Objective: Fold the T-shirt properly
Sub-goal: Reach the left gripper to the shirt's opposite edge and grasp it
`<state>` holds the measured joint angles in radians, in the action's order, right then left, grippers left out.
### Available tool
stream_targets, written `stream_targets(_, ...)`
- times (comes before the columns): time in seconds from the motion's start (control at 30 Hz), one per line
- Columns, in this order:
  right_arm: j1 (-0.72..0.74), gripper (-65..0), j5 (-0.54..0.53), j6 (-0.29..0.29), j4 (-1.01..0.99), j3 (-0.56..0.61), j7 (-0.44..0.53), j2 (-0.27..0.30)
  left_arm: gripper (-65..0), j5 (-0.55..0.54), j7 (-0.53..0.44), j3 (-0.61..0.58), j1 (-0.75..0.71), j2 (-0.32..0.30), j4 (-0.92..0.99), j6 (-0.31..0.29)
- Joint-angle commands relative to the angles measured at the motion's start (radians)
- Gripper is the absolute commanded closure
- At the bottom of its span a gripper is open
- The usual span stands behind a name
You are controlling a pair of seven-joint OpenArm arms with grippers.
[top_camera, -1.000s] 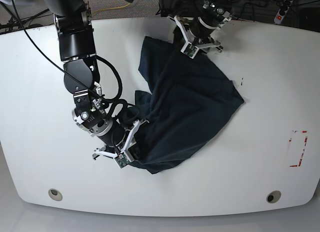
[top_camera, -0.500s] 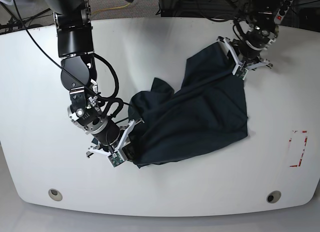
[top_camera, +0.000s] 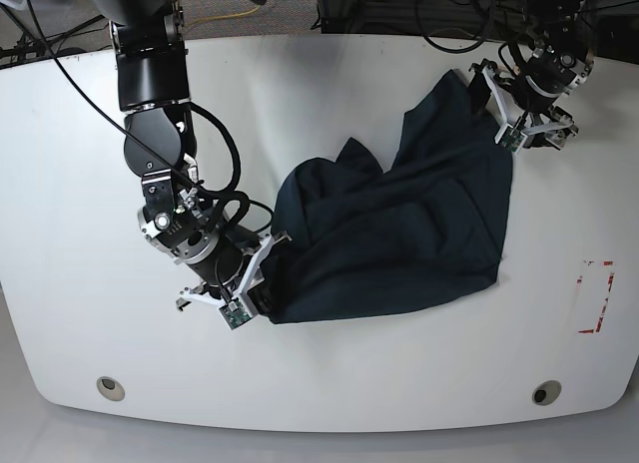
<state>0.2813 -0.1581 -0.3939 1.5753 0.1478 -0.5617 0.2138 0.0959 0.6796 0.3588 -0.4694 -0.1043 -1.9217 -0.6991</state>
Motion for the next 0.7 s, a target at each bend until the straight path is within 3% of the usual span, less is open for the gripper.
stream_targets(0.0, 0.026, 0.0, -0.007, 0.000, 0.018, -0.006, 0.025, 0.003, -53.6, -0.006, -0.013, 0.010, -0.018, 0.019, -0.054, 0.001)
stream_targets(0.33, 0.025, 0.0, -0.008, 0.000, 0.018, -0.006, 0.025, 0.003, -53.6, -0.060, -0.013, -0.010, -0.113, 0.073, -0.061, 0.001)
stream_targets(0.67, 0.023, 0.0, -0.008, 0.000, 0.015, -0.006, 0.025, 0.003, -53.6, -0.098, -0.013, -0.103, -0.171, 0.073, -0.061, 0.001)
